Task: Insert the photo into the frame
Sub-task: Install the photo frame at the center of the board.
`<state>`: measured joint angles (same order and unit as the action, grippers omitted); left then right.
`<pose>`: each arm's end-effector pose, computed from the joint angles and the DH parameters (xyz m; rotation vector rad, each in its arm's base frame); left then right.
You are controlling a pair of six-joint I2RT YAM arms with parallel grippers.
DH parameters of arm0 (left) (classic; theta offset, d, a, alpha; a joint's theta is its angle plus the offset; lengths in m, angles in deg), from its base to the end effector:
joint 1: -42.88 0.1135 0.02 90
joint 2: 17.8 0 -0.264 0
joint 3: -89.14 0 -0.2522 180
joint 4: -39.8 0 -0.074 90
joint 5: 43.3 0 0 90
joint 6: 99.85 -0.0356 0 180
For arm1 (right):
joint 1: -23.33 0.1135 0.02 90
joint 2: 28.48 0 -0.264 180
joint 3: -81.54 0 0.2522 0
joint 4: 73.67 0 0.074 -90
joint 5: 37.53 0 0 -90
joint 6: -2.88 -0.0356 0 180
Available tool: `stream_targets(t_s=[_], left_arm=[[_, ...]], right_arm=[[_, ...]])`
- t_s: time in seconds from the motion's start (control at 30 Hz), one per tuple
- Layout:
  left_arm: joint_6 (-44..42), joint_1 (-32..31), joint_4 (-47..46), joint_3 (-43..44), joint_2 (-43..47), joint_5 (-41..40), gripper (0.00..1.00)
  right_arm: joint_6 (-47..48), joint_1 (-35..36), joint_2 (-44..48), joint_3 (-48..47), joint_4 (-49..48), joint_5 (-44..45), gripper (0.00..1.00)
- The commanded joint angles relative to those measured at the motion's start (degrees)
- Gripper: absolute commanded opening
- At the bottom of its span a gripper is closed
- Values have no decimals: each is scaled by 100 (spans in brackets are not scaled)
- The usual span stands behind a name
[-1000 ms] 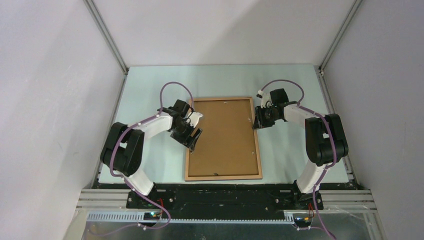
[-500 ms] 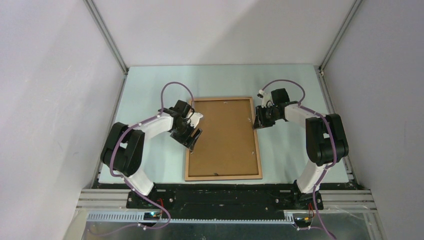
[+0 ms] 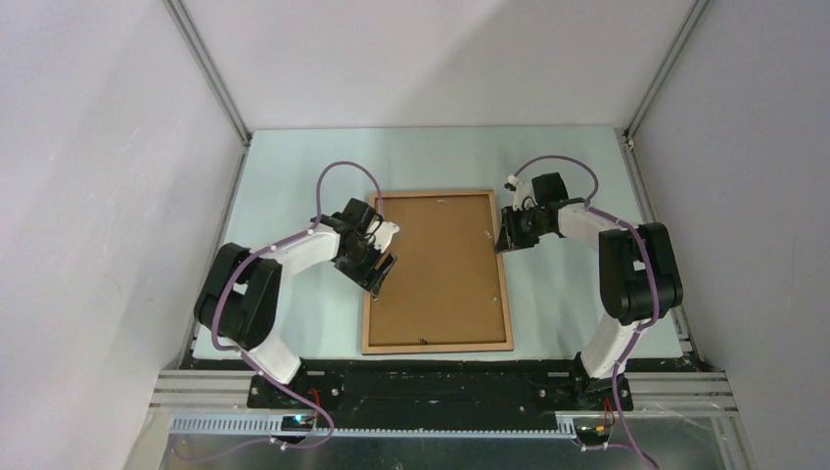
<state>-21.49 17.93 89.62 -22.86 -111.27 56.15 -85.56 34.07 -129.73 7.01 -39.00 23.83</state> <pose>0.2617 -0.1282 0.1630 0.9374 2.7369 -0.2808 0.3379 0.0815 0.1666 -0.4464 2.5644 0.7139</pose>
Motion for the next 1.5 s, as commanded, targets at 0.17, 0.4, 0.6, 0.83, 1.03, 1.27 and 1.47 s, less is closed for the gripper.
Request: stream_targets(t_s=[0.17, 0.4, 0.6, 0.83, 1.03, 1.27, 1.47], left_arm=[[-320, -141, 99, -273, 375, -233, 76], [-438, -159, 285, -223, 476, -243, 77], [-516, -166, 418, -162, 539, -219, 77], [-568, -194, 510, -159, 569, -121, 77], [-607, -203, 527, -94, 559, -107, 78], [-570, -202, 527, 151, 640, 8, 80], [-492, -197, 517, 436, 532, 42, 81]], right_arm=[[13, -12, 115, -115, -190, -156, 33], [6, -2, 106, -114, -189, -161, 33], [6, -4, 106, -117, -186, -170, 33], [2, -10, 98, -114, -187, -177, 33], [-2, -12, 97, -111, -186, -192, 33], [-7, -24, 92, -112, -191, -208, 33], [-7, -37, 89, -116, -181, -212, 33]])
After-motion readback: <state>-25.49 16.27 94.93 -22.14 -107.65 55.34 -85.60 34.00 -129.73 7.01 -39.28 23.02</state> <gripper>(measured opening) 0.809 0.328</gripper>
